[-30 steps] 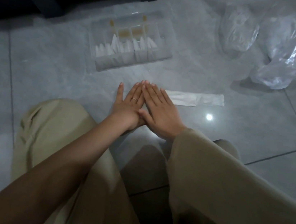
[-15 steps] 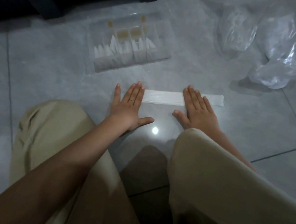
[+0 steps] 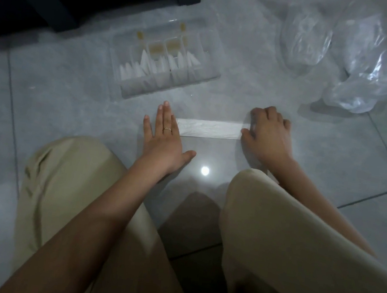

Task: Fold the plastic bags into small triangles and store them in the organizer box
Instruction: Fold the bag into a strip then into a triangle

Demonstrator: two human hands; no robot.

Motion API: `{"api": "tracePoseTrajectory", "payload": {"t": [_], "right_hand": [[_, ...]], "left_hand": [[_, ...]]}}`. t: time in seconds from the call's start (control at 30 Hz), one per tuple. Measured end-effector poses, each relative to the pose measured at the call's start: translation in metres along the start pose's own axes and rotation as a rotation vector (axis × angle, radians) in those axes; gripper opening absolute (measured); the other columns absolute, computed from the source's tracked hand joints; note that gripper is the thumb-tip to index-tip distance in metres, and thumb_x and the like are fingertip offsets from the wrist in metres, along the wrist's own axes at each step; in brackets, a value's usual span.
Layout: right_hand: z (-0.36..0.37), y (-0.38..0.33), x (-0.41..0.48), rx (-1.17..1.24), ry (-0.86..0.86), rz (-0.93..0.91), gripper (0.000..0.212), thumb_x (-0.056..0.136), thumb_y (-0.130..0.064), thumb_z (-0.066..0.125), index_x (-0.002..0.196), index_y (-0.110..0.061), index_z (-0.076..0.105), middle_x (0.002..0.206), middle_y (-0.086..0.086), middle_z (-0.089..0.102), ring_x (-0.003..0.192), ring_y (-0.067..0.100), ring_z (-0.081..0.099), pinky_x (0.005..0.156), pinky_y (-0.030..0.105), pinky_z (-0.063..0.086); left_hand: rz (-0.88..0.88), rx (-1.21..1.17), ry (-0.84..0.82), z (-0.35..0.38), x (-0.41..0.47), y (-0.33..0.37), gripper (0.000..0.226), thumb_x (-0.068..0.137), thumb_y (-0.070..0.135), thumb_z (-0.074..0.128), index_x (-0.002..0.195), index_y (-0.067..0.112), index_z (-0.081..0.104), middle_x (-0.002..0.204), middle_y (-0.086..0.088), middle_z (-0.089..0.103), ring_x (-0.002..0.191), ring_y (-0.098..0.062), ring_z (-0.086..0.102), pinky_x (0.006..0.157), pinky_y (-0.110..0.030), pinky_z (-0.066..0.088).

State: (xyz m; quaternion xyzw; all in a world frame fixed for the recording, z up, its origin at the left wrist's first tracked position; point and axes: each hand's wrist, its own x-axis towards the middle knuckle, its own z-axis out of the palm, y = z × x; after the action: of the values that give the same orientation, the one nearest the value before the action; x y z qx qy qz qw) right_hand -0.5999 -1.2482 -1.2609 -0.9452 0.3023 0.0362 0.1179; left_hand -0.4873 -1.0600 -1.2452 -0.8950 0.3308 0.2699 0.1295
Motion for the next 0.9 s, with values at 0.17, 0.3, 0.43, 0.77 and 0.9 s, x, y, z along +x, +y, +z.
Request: {"api": "tracePoseTrajectory", "payload": {"t": [0.17,0.3,0.43,0.77,0.9], "right_hand": [[0.003,-0.010,-0.008,0.094,-0.006,0.047,0.029,0.089,-0.023,0.057,0.111,-0.004,0.057,0.117,0.016,0.047,0.109,0.033,0.042,0.088,0.036,0.032],[0.012,-0.023,-0.020,0.070,0.023,0.026,0.023,0.092,-0.021,0.051,0.107,-0.005,0.053,0.114,0.013,0.047,0.101,0.031,0.046,0.083,0.034,0.033],[0.017,-0.038,-0.027,0.218,0.022,0.071,0.036,0.095,-0.017,0.050,0.130,-0.011,0.042,0.126,0.011,0.048,0.104,0.030,0.053,0.084,0.034,0.038],[0.008,-0.046,-0.030,0.270,-0.114,0.107,0.041,0.091,-0.017,0.054,0.129,-0.020,0.042,0.113,0.006,0.064,0.100,0.027,0.058,0.082,0.032,0.040],[-0.003,-0.026,-0.020,0.528,-0.355,-0.071,0.073,0.086,-0.011,0.066,0.145,-0.029,0.027,0.109,0.000,0.052,0.096,0.023,0.056,0.080,0.025,0.037]], "left_hand": [[0.166,-0.092,-0.025,0.005,-0.005,0.008,0.094,0.095,0.063,0.028,0.148,0.003,-0.021,0.153,-0.010,-0.036,0.142,-0.020,-0.031,0.114,-0.048,-0.020],[0.226,-0.071,-0.048,0.008,-0.006,0.014,0.092,0.096,0.063,0.027,0.148,0.004,-0.023,0.154,-0.009,-0.035,0.143,-0.017,-0.029,0.116,-0.047,-0.019],[0.220,-0.073,-0.046,0.010,-0.005,0.015,0.093,0.095,0.063,0.027,0.148,0.004,-0.023,0.154,-0.010,-0.034,0.143,-0.018,-0.029,0.115,-0.047,-0.019],[0.296,-0.034,-0.024,0.013,-0.006,0.018,0.089,0.095,0.063,0.025,0.149,0.010,-0.022,0.156,-0.006,-0.030,0.144,-0.015,-0.027,0.114,-0.047,-0.018],[0.296,0.007,-0.051,0.016,-0.006,0.017,0.090,0.095,0.063,0.027,0.149,0.010,-0.023,0.156,-0.005,-0.031,0.144,-0.014,-0.027,0.115,-0.048,-0.016]]}}
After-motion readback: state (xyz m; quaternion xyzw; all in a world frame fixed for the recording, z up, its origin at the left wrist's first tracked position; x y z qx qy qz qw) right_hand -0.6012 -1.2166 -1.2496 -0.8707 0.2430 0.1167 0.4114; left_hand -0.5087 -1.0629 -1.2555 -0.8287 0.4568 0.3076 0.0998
